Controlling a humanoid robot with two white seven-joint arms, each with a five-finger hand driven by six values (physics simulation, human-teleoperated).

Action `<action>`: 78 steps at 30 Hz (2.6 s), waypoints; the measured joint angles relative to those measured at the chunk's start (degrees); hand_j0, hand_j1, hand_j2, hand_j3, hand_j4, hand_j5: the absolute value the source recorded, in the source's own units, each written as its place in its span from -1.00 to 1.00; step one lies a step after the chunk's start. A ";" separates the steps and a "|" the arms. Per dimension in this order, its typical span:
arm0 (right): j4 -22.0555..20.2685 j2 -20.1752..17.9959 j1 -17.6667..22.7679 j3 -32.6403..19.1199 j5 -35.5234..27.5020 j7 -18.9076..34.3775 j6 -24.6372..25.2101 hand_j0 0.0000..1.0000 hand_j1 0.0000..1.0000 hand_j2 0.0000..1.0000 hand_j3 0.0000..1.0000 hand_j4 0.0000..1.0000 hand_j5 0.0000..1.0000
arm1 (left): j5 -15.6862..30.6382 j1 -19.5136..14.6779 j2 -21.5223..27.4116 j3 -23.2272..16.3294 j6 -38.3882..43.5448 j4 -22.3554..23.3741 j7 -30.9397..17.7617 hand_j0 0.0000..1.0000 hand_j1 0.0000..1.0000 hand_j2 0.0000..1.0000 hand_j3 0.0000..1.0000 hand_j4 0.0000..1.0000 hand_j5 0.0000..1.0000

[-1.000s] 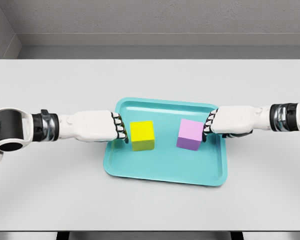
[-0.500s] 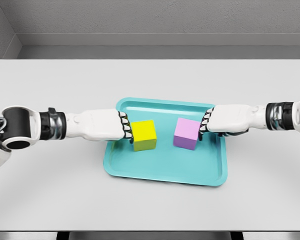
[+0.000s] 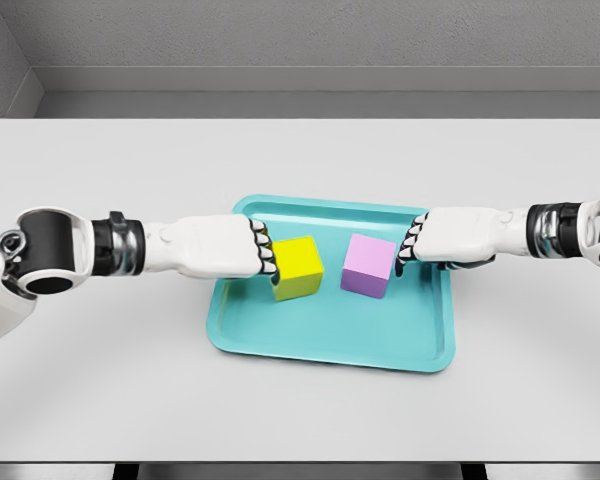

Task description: Push two cubes

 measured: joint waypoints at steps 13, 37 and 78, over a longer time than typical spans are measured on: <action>-0.02 1.85 -0.88 -0.03 0.52 0.00 0.00 0.36 0.36 0.36 0.36 0.36 0.36 | -0.20 -0.62 -2.00 -0.50 0.00 0.47 -1.15 0.35 0.35 0.35 0.35 0.35 0.35; 2.02 3.01 -1.84 -0.01 1.37 0.00 0.00 0.36 0.36 0.36 0.36 0.36 0.36 | -0.36 -2.02 -1.63 -0.72 0.00 5.64 -1.22 0.36 0.36 0.36 0.36 0.36 0.36; 3.42 6.35 -3.08 -0.96 1.75 0.00 0.00 0.36 0.36 0.36 0.36 0.36 0.36 | -0.31 -2.20 -4.66 5.51 0.00 11.28 -2.02 0.42 0.42 0.42 0.42 0.42 0.42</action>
